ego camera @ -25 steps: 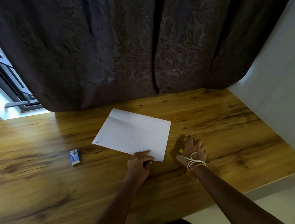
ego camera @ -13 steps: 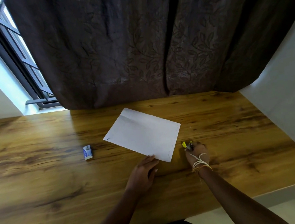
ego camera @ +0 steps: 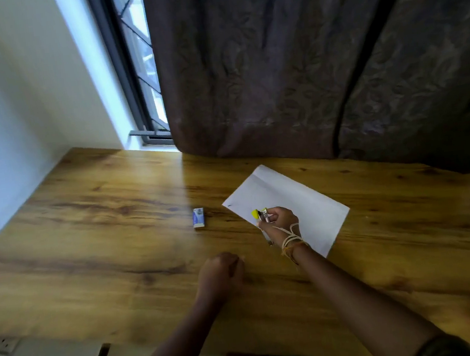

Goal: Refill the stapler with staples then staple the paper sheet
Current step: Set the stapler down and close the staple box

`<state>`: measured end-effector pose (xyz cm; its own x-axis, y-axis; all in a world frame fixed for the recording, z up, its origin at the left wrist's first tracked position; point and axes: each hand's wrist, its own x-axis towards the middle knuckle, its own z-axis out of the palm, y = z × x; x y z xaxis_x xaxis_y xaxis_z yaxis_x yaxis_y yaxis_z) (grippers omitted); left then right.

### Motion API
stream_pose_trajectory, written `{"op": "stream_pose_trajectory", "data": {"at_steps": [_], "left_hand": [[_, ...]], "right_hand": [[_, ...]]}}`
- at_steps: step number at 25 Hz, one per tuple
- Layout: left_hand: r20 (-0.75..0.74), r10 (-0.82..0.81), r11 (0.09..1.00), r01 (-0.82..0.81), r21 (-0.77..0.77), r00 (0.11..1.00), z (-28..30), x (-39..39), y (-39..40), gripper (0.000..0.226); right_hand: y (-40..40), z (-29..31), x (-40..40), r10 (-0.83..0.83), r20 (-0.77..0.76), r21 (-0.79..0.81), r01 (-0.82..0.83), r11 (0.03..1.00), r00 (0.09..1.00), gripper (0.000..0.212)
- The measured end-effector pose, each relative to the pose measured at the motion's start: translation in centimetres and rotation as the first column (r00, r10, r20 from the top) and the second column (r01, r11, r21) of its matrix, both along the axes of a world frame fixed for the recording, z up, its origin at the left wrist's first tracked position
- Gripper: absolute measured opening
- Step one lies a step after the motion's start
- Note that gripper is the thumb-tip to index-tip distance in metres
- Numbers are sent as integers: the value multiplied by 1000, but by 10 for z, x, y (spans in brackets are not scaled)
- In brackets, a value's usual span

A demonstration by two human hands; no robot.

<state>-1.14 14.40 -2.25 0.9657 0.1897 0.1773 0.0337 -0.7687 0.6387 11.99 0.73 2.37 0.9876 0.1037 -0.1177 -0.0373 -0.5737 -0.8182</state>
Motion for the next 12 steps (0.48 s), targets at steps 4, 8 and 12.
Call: {"op": "stream_pose_trajectory", "data": {"at_steps": [4, 8, 12], "left_hand": [[-110, 287, 951, -297, -91, 952, 2, -3, 61, 29], [-154, 449, 871, -469, -144, 880, 2, 12, 108, 23], [-169, 482, 854, -504, -127, 860, -5, 31, 136, 16]], "right_hand": [[50, 0, 9, 117, -15, -56, -117, 992, 993, 40], [87, 2, 25, 215, 12, -140, -211, 967, 977, 31], [121, 3, 47, 256, 23, -231, -244, 942, 966, 27]]}}
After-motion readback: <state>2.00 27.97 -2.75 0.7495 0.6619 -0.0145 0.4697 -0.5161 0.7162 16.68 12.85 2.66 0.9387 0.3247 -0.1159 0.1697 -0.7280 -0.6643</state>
